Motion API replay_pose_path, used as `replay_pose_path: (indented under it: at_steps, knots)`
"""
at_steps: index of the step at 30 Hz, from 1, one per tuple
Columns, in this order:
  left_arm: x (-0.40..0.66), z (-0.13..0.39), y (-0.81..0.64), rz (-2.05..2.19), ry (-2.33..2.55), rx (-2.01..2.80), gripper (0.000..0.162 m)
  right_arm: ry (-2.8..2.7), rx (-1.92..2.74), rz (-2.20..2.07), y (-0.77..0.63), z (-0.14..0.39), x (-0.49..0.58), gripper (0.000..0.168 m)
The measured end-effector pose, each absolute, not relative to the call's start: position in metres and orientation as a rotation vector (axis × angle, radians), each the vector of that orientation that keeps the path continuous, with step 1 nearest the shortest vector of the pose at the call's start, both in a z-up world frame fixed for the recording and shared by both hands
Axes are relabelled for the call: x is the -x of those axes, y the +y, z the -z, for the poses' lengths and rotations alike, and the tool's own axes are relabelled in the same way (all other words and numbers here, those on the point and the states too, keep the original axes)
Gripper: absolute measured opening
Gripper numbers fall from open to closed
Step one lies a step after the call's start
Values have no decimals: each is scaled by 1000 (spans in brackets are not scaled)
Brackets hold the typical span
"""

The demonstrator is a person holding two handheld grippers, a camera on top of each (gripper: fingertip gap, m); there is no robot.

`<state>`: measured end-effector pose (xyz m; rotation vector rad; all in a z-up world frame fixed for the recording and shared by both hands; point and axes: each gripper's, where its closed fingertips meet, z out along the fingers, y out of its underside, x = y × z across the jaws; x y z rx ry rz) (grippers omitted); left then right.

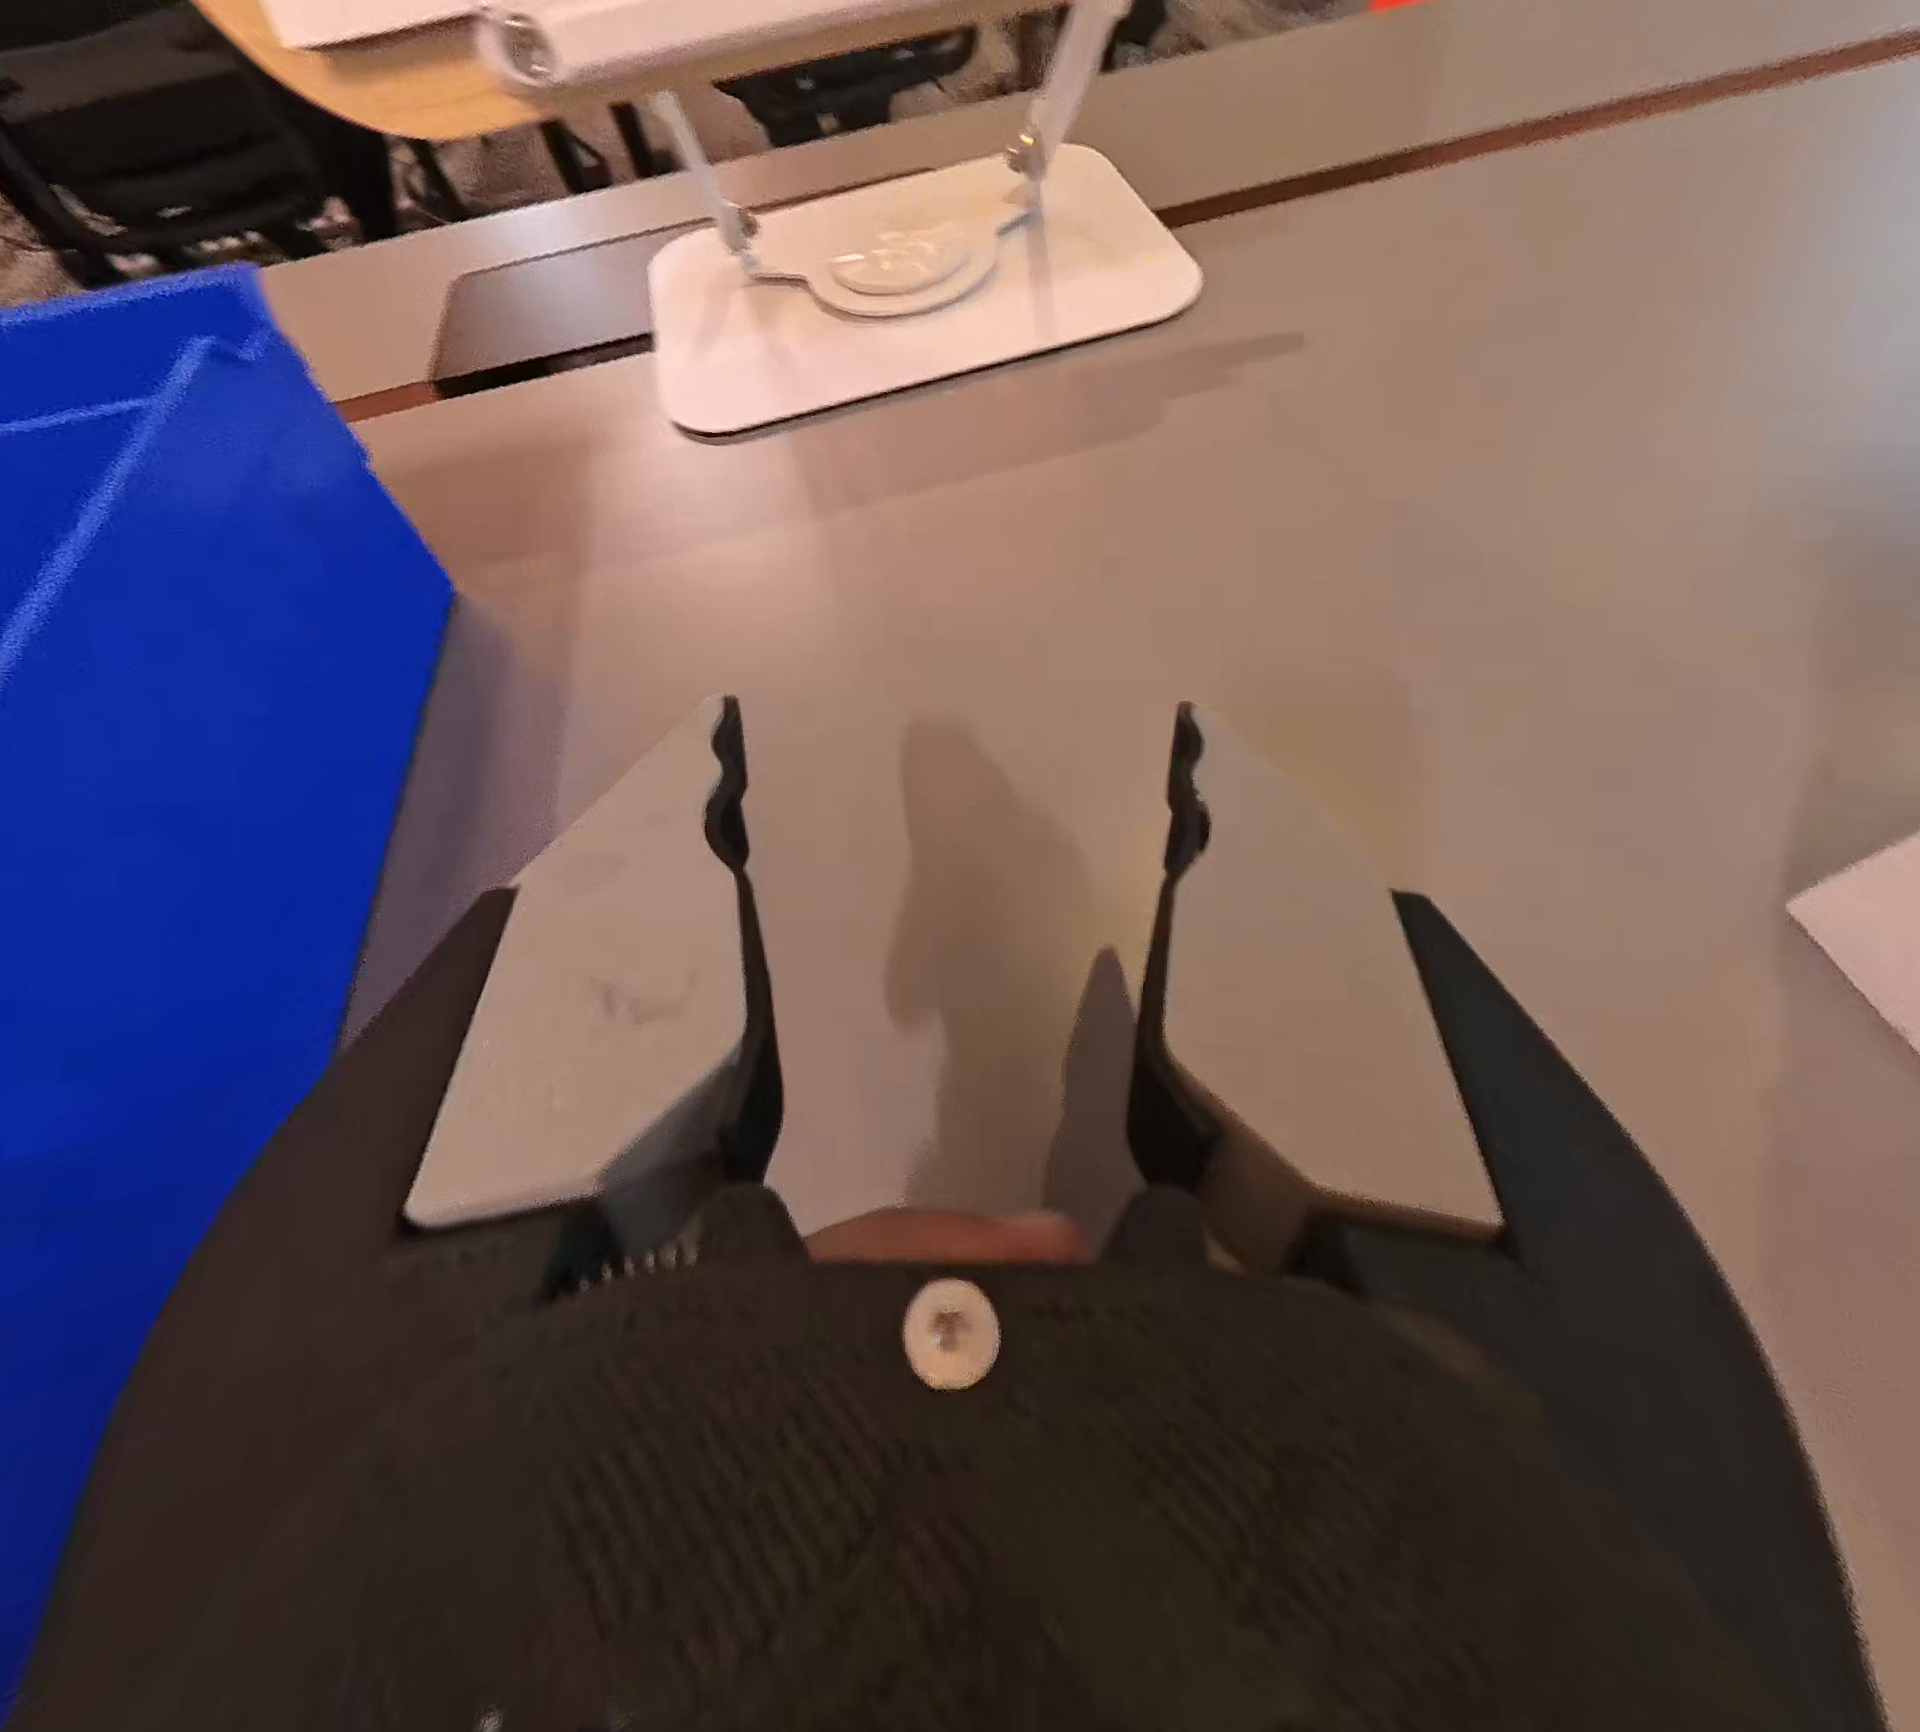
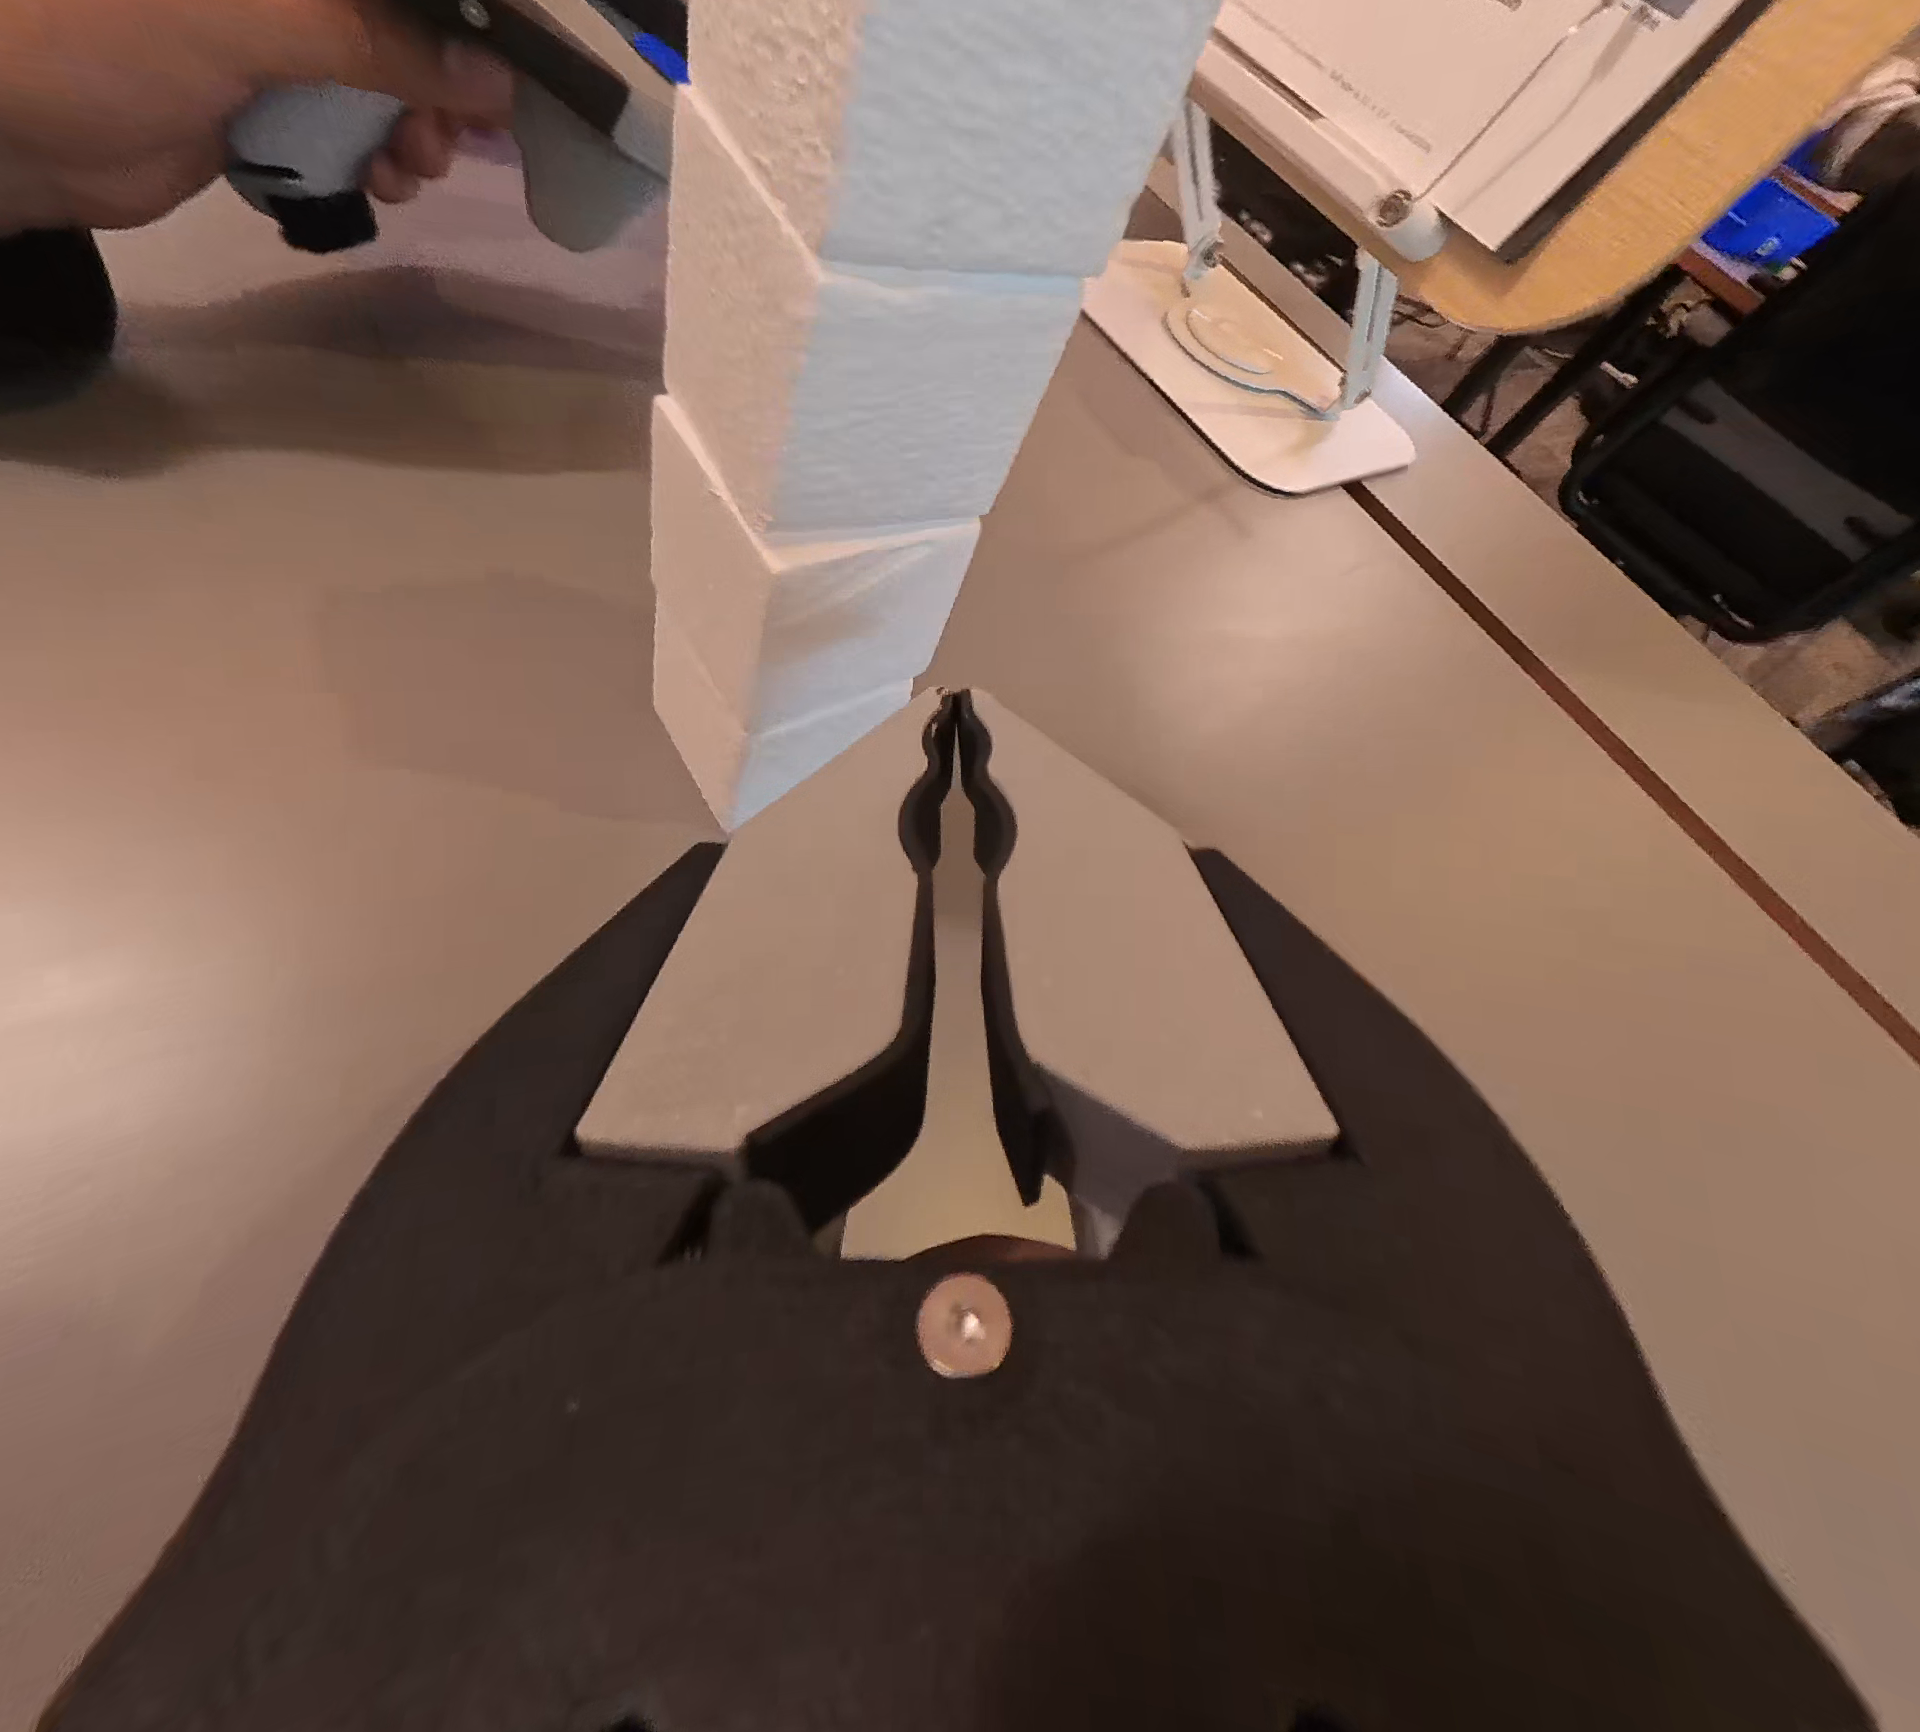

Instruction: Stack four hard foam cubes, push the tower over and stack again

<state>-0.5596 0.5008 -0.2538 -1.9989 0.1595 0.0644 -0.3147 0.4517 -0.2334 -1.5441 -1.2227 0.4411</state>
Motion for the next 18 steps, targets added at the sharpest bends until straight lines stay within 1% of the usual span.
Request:
replay_pose_path:
  at_steps: [3,6,13,18]
  knots:
    - [576,243,498,-78,88,1963,81,-1161,1595,-353,454,234,317,0]
    - [587,235,495,-62,41,1933,81,-1131,1590,-289,455,223,333,0]
    - [611,225,488,-55,-56,1889,81,-1246,1551,-199,462,208,401,0]
    - [610,230,488,20,-74,1903,81,-1265,1545,-186,472,197,411,0]
